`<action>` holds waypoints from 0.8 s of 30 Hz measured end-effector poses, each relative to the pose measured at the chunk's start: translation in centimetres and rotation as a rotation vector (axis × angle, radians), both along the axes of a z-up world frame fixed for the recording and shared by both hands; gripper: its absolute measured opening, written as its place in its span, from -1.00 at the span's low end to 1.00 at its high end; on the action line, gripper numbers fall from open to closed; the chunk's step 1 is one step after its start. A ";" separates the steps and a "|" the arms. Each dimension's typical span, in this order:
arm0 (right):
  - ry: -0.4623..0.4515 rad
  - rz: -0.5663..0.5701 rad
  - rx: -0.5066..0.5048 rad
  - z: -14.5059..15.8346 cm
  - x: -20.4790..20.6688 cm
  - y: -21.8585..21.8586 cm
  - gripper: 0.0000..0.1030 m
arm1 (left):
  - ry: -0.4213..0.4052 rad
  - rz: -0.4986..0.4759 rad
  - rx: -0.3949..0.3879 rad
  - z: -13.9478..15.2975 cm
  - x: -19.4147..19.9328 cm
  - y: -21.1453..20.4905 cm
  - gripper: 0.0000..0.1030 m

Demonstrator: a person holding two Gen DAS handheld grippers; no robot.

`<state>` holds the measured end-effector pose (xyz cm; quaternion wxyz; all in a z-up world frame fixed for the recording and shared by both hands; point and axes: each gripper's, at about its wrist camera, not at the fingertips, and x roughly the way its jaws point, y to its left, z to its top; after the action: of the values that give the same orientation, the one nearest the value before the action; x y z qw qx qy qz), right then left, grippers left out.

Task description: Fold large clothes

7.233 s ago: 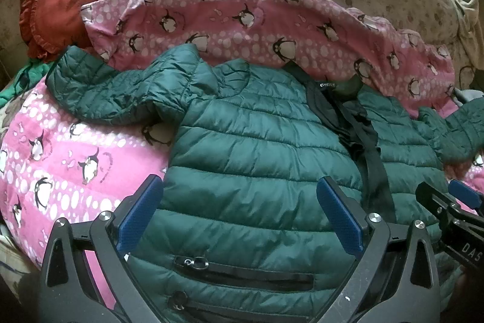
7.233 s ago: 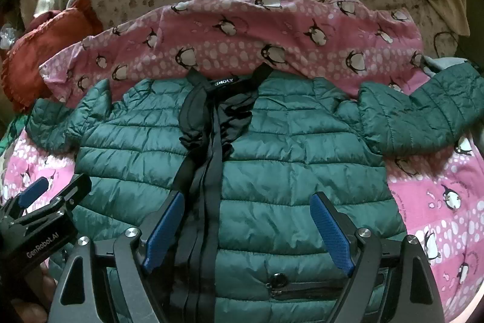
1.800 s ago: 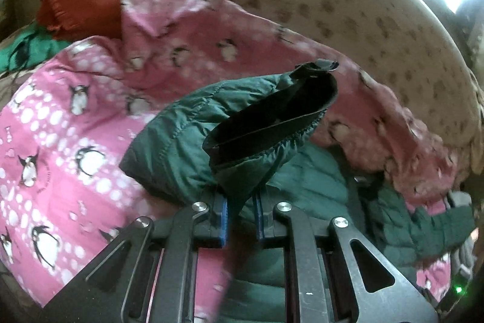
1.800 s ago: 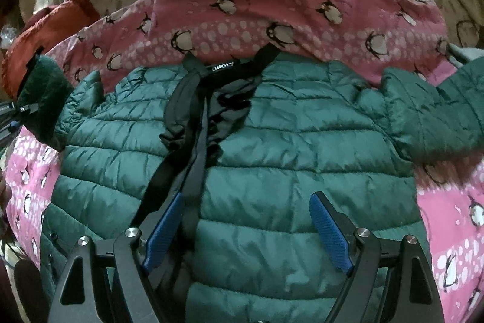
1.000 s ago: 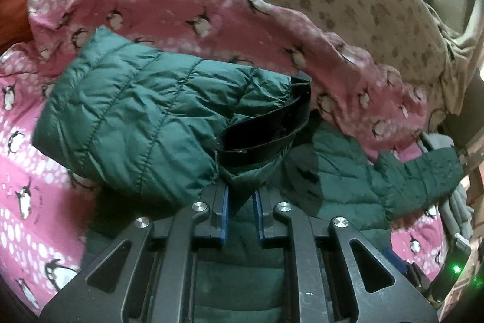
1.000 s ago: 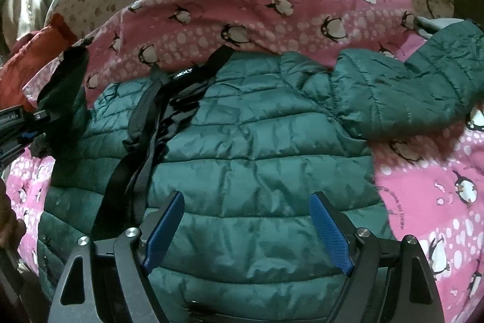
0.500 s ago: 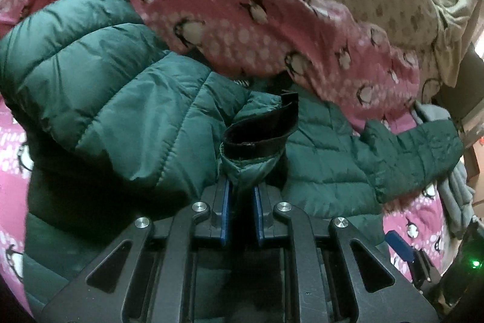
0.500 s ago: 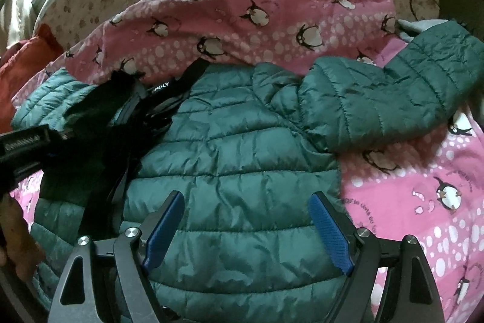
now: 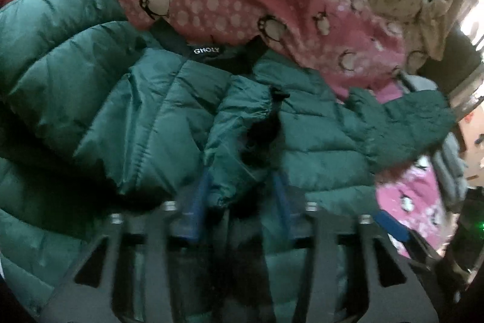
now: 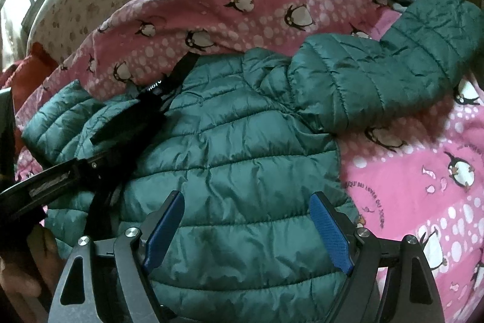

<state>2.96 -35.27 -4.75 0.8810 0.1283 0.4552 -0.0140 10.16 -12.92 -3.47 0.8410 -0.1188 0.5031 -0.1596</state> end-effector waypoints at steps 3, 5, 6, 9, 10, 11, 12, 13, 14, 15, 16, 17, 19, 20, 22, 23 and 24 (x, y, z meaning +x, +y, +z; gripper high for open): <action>-0.006 -0.007 0.015 0.3 -0.2 0.0 0.61 | -0.055 -0.018 0.025 1.9 -1.6 0.8 -0.11; -0.014 -0.011 0.026 0.7 -0.4 0.0 0.61 | -0.085 -0.021 0.050 3.1 -2.7 1.7 -0.11; -0.021 -0.012 0.041 1.0 -0.4 0.0 0.61 | -0.097 -0.021 0.065 3.6 -3.3 2.3 -0.11; -0.043 -0.003 0.098 1.7 -0.2 0.5 0.61 | -0.145 -0.005 0.124 4.8 -5.2 5.2 -0.11; -0.046 0.012 0.123 2.0 0.1 0.9 0.61 | -0.163 0.012 0.154 5.0 -5.6 6.3 -0.11; -0.044 0.027 0.146 2.1 0.4 1.3 0.61 | -0.176 0.028 0.181 5.0 -6.0 7.3 -0.11; -0.038 0.046 0.180 2.2 0.9 1.9 0.61 | -0.185 0.049 0.207 5.0 -6.1 8.3 -0.11; -0.030 0.061 0.213 2.2 1.5 2.4 0.61 | -0.187 0.079 0.229 4.7 -6.2 9.7 -0.11; -0.019 0.073 0.252 2.1 2.2 3.0 0.61 | -0.183 0.110 0.239 4.4 -6.2 11.1 -0.11; -0.017 0.079 0.274 2.2 2.7 3.4 0.61 | -0.175 0.139 0.244 3.9 -6.0 12.3 -0.11; -0.020 0.085 0.300 2.2 3.4 4.1 0.61 | -0.160 0.165 0.250 3.3 -5.8 13.4 -0.11; -0.021 0.088 0.312 2.2 3.8 4.7 0.61 | -0.141 0.198 0.256 2.7 -5.4 14.5 -0.11; -0.007 0.099 0.326 1.8 5.2 6.5 0.61 | -0.120 0.254 0.254 1.6 -4.8 16.4 -0.11; 0.005 0.104 0.331 1.5 5.9 7.3 0.61 | -0.106 0.285 0.255 1.0 -4.4 17.2 -0.11; 0.031 0.107 0.329 0.7 7.2 8.5 0.60 | -0.084 0.326 0.243 0.0 -3.8 18.5 -0.11; 0.042 0.109 0.322 0.2 7.8 9.0 0.54 | -0.071 0.340 0.233 -0.6 -3.5 18.9 -0.11; 0.050 0.118 0.314 -0.1 8.3 9.5 0.30 | -0.056 0.346 0.227 -1.1 -3.2 18.9 -0.11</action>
<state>11.23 -25.78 -4.86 0.8378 0.2371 0.4803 0.1059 6.93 6.03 -4.54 0.8775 -0.1035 0.4664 0.0419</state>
